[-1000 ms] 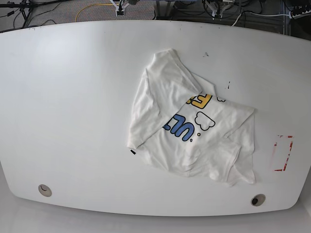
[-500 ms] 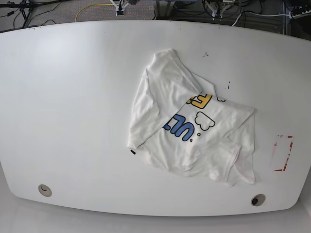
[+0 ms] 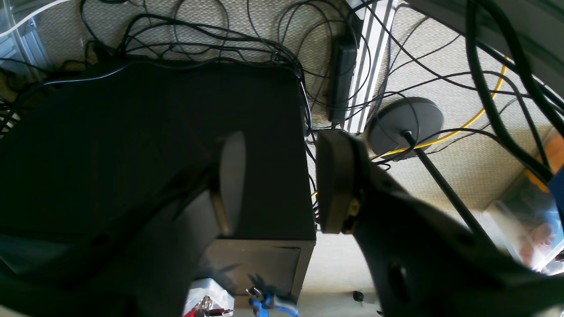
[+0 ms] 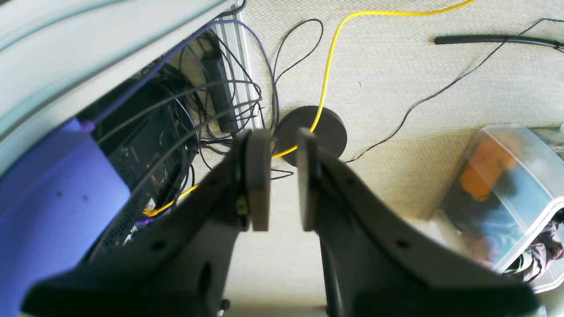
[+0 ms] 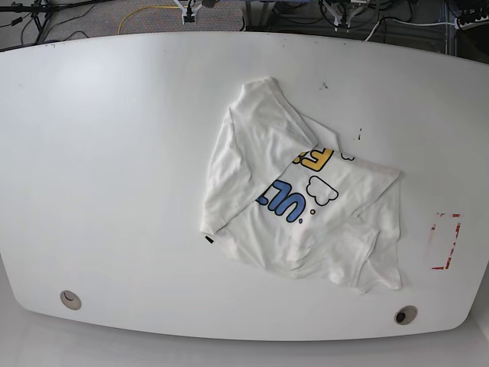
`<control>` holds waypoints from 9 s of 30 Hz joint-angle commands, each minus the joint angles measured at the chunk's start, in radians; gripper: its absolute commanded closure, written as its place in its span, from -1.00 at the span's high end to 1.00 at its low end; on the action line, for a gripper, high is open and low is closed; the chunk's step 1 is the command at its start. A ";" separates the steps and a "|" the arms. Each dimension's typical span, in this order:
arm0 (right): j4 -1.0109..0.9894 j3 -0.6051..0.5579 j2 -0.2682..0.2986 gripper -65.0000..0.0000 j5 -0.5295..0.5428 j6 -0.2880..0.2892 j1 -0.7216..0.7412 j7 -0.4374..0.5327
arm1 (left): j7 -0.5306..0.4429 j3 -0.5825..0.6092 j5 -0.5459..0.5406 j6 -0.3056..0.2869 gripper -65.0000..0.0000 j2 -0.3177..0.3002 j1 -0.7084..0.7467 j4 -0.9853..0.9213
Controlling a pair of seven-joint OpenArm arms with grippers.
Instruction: Fold the T-shirt properly
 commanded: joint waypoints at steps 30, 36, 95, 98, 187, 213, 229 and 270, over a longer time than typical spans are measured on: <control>0.015 -0.002 0.000 -0.74 0.003 -0.002 -0.044 0.005 | -0.005 0.004 -0.001 0.003 -0.24 -0.007 0.017 0.014; 0.031 -0.001 0.003 -0.74 0.003 -0.002 -0.057 0.006 | -0.007 0.005 -0.001 0.003 -0.24 -0.007 0.023 0.015; 0.105 -0.011 0.013 -0.74 0.005 -0.006 -0.103 0.000 | -0.100 -0.011 0.001 0.007 -0.25 -0.013 0.090 0.050; 0.107 -0.011 0.013 -0.74 0.004 -0.006 -0.104 0.000 | -0.102 -0.011 0.001 0.007 -0.26 -0.014 0.094 0.058; 1.415 0.063 0.041 -0.74 0.003 -0.005 -0.911 -0.080 | -0.246 -0.109 -0.004 0.004 -0.25 0.019 0.976 1.338; 1.651 0.065 0.038 -0.74 0.013 -0.006 -1.032 -0.081 | -0.251 -0.239 -0.011 0.003 -0.25 0.019 1.097 1.577; 1.759 0.079 0.032 -0.73 0.012 -0.007 -0.986 -0.084 | -0.250 -0.247 -0.026 0.005 -0.25 0.021 1.107 1.701; 1.744 0.030 0.052 -0.78 0.021 -0.002 -0.632 -0.092 | -0.250 -0.323 -0.231 -0.045 -0.27 0.023 0.881 1.776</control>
